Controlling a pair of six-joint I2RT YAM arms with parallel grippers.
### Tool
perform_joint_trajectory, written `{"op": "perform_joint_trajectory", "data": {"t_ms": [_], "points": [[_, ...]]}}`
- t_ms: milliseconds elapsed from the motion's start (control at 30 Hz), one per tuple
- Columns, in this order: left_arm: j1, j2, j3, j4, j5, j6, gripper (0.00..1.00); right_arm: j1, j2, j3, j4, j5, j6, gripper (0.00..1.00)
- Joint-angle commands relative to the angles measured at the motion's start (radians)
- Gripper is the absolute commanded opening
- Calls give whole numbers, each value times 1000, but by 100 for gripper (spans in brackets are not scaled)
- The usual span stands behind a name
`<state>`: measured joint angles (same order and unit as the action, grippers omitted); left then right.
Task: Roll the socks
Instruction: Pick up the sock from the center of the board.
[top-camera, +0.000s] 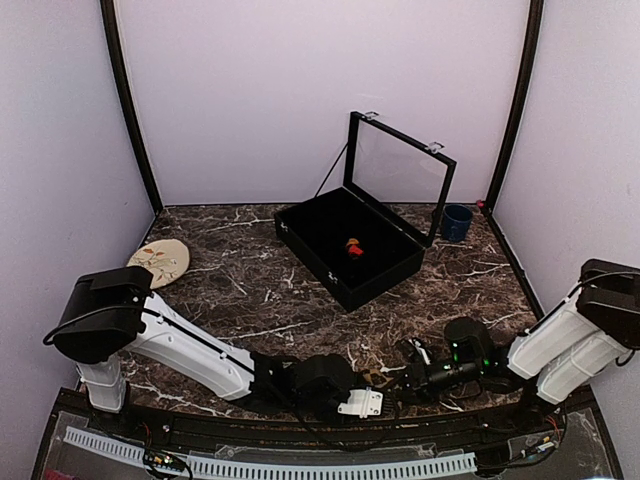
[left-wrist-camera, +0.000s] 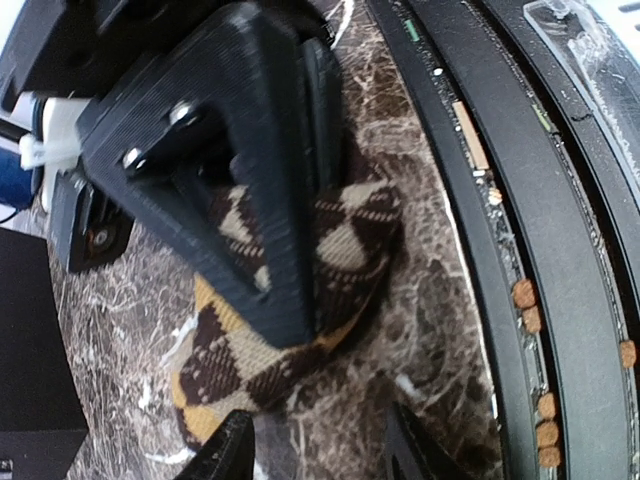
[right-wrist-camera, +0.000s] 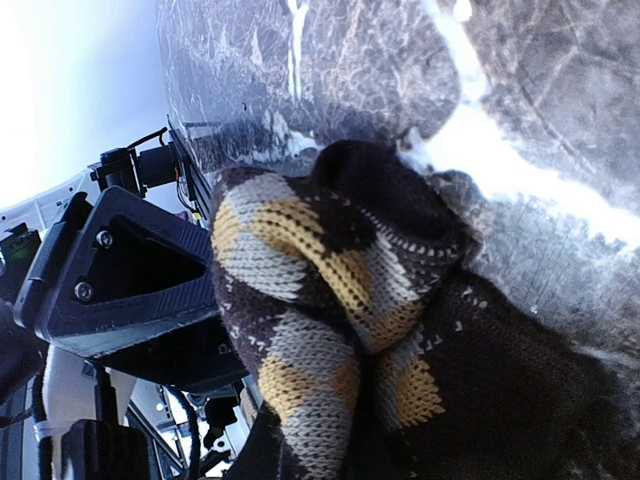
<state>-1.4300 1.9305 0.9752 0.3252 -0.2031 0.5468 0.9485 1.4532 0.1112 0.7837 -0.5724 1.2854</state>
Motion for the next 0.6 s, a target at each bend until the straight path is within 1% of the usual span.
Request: {"op": "perform_joint_trajectory", "data": {"t_ms": [0,233,567], "points": [[-7,22,3,83,-35,43,48,-6,24,2,40,-32,25,0],[-6,51,25,140,-109,57,48,-7,16,-1,42,-42,29,0],[-7,74,39,189,-146,85,48,-6,42,-4,71,-74,32,0]]}}
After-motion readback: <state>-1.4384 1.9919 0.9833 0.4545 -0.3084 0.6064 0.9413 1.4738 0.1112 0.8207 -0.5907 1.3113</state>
